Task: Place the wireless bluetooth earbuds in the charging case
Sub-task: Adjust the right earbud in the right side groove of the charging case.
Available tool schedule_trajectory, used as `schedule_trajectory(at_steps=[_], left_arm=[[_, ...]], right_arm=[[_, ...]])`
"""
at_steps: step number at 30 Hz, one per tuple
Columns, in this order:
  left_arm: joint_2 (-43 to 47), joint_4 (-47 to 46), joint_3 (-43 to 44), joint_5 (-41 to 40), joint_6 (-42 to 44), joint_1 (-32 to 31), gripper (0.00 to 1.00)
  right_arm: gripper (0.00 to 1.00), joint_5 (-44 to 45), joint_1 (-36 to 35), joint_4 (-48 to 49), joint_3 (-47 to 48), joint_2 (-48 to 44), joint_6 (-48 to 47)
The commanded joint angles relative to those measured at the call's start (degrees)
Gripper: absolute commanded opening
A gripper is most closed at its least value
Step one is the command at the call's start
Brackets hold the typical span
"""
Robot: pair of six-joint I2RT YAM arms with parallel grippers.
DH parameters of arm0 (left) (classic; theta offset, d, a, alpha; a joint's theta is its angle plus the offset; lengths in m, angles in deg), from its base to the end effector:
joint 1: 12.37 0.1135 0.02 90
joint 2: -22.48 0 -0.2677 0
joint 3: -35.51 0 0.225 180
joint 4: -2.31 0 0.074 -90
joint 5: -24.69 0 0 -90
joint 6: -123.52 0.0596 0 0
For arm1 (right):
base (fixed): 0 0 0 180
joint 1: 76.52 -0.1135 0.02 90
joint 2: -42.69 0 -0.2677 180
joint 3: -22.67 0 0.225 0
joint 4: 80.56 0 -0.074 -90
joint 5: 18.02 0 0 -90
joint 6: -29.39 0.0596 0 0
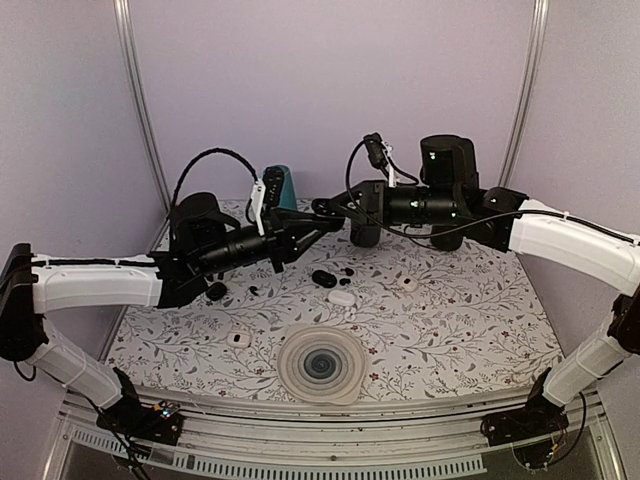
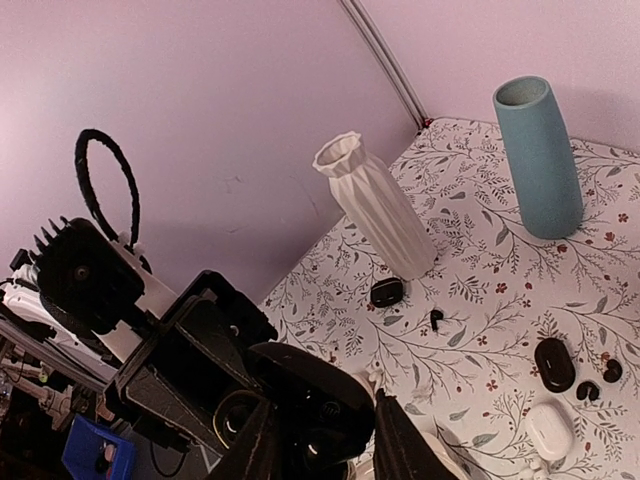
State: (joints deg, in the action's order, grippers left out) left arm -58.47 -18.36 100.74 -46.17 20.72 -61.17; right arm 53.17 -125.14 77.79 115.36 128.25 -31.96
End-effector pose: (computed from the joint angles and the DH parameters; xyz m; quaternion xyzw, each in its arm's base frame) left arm 0.1989 -0.2569 0.3282 0.3225 0.5960 -0.4686 0.5667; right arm 0.2161 0.2744 0.3756 -0.2338 0.7510 0.4780 0.3910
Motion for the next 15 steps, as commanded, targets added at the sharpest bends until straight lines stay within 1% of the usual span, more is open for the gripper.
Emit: schedule_trajectory(at_steps=[1, 6, 10, 15], left_arm=[[-1.04, -1.52, 0.15, 5.35, -2.41, 0.88, 0.0], [-2.08, -2.26, 0.78, 9.23, -4.28, 1.83, 0.0], [-2.47, -4.02, 0.39, 11.39, -6.25, 2.7, 0.0], [-2.12, -4.81, -0.02, 12.24, -6.55, 3.04, 0.0]], right_arm=[[0.31, -9.61, -3.28, 3.55, 0.38, -1.59, -3.17], [0.33, -10.96, -3.65, 3.28, 0.25, -2.2, -6.4], [0.38, -10.44, -3.65, 2.45, 0.16, -2.78, -8.77], [0.45, -8.3, -3.38, 1.2, 0.2, -3.36, -8.46]])
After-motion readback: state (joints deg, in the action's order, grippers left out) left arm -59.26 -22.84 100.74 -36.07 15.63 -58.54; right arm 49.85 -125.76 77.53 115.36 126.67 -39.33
